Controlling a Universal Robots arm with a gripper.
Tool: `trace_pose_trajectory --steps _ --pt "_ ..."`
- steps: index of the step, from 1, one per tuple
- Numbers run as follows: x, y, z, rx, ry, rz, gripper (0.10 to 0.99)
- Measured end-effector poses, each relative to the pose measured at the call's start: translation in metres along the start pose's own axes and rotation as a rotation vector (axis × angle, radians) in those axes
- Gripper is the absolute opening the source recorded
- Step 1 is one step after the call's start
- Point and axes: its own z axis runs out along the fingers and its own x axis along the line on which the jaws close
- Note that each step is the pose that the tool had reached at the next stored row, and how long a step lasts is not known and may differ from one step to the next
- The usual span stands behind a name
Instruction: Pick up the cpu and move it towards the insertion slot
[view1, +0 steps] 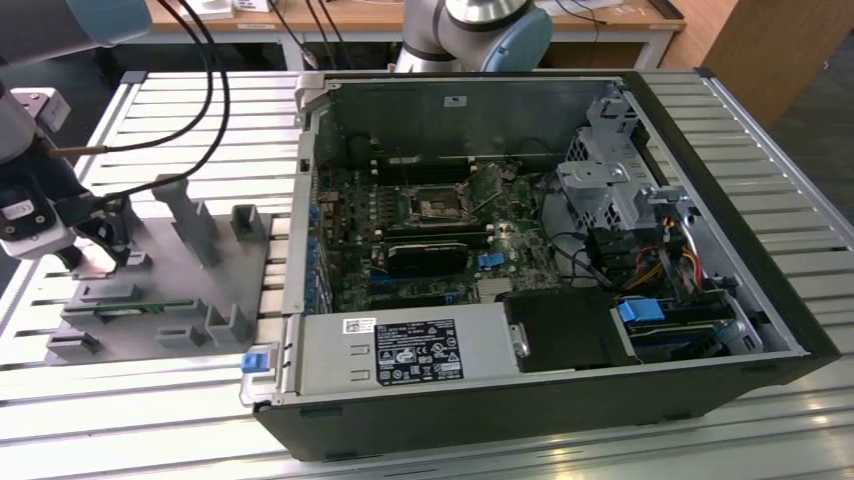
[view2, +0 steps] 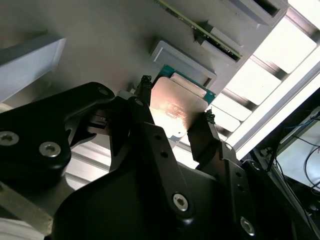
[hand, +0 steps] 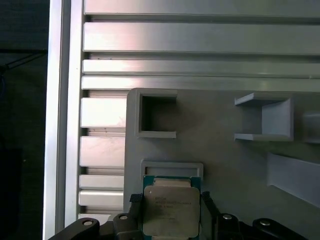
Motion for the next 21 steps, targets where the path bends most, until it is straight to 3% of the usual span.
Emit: trace_pose_trajectory --steps 21 --pt "0.0001 0.0008 -0.0089 0.005 0.0002 0.000 0.541"
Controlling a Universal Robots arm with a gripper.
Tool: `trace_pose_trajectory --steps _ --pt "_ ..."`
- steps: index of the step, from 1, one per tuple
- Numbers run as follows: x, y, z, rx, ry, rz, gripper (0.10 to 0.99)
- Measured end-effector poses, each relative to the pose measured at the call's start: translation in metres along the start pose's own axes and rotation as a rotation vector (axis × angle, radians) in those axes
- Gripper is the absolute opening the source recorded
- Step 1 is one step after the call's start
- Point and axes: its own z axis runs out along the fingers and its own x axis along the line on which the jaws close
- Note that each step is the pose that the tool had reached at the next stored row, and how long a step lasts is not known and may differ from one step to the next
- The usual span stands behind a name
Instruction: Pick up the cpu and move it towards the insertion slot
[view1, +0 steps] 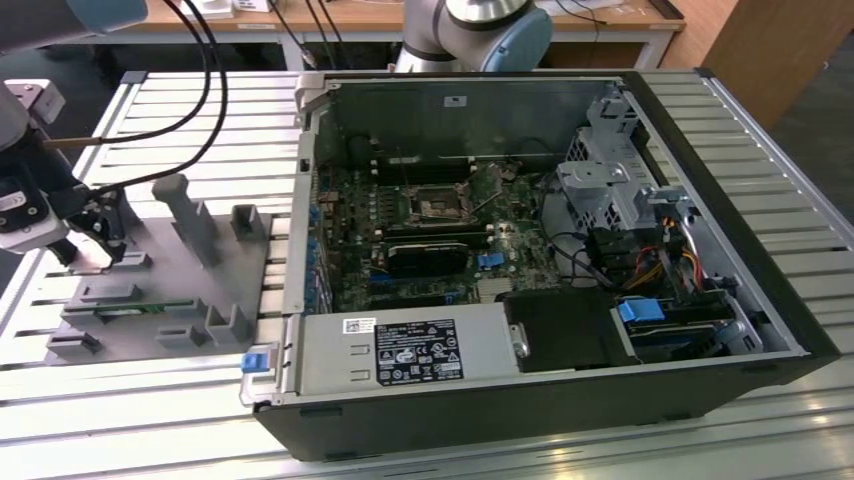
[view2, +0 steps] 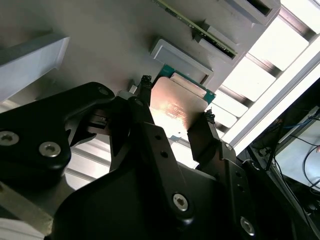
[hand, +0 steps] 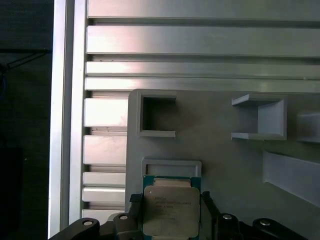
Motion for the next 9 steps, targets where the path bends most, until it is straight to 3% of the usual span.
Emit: trace_pose_trajectory --steps 9 --pt "0.0000 0.0001 -0.0027 0.002 -0.0002 0.000 0.541"
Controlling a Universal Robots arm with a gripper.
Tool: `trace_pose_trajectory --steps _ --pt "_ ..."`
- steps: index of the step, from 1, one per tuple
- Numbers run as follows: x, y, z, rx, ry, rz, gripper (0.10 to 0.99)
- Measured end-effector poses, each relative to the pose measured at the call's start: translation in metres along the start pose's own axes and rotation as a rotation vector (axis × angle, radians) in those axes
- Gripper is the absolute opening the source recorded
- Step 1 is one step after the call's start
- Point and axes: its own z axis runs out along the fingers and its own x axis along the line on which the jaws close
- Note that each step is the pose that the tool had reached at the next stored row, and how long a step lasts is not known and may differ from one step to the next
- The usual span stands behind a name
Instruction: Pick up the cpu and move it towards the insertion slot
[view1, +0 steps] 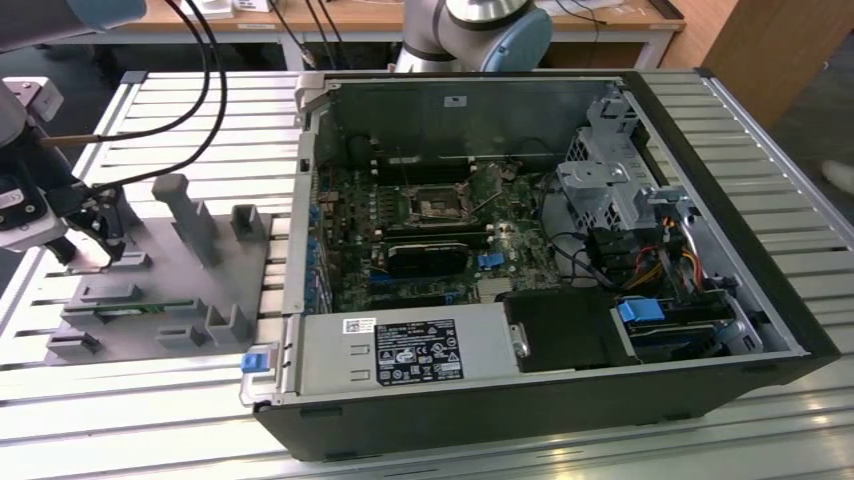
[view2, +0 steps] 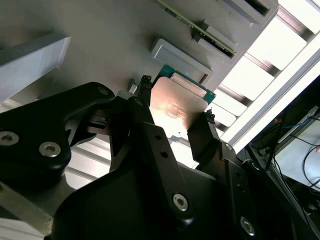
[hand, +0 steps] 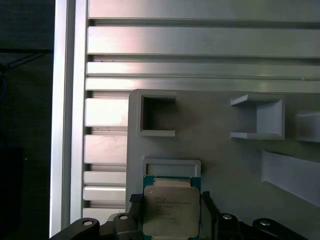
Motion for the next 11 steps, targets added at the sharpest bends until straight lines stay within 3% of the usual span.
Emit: trace_pose_trajectory --steps 11 --pt "0.0000 0.0006 -0.0029 0.003 0.0002 0.000 0.541"
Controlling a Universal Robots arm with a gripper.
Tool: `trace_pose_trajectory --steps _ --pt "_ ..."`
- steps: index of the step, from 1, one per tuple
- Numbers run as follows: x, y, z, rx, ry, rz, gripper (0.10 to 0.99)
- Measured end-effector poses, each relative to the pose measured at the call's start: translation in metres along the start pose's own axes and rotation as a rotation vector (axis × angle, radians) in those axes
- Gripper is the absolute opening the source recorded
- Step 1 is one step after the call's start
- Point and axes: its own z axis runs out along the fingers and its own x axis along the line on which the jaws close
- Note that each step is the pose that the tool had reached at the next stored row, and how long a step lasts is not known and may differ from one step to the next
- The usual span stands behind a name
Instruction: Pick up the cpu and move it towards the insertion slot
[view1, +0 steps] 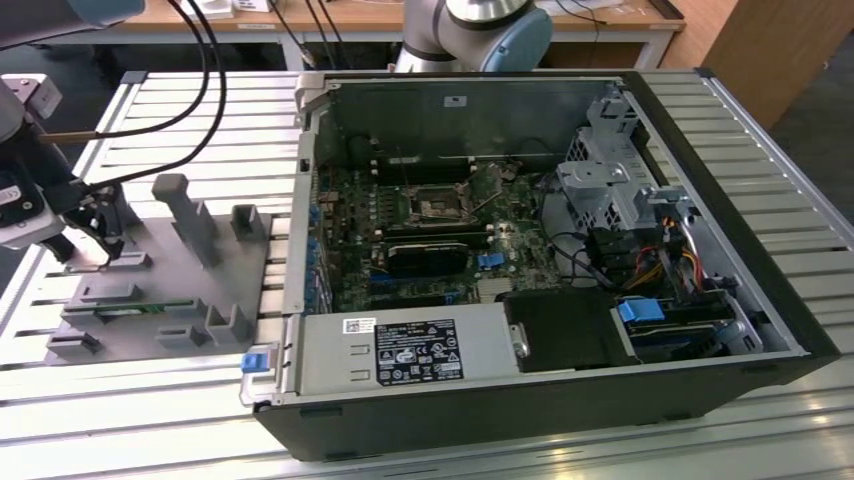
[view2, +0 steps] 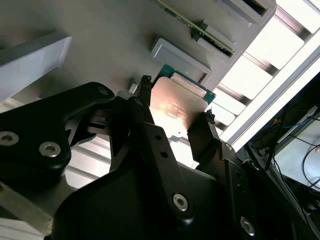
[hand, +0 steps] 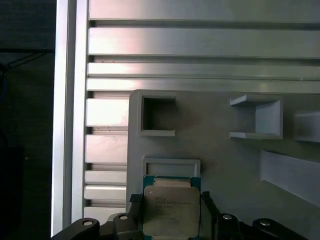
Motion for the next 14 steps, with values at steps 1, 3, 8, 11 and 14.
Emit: trace_pose_trajectory --steps 1,3,8,11,14 --pt "0.0000 0.0001 -0.0003 0.000 -0.0001 0.000 0.541" --pt "0.0000 0.0001 -0.0007 0.001 -0.0002 0.000 0.541" --pt "0.0000 0.0005 -0.0018 0.002 -0.0001 0.000 0.541" --pt "0.0000 0.0007 -0.0024 0.003 -0.0001 0.000 0.541" --pt "0.0000 0.0010 -0.0032 0.004 -0.0001 0.000 0.541"
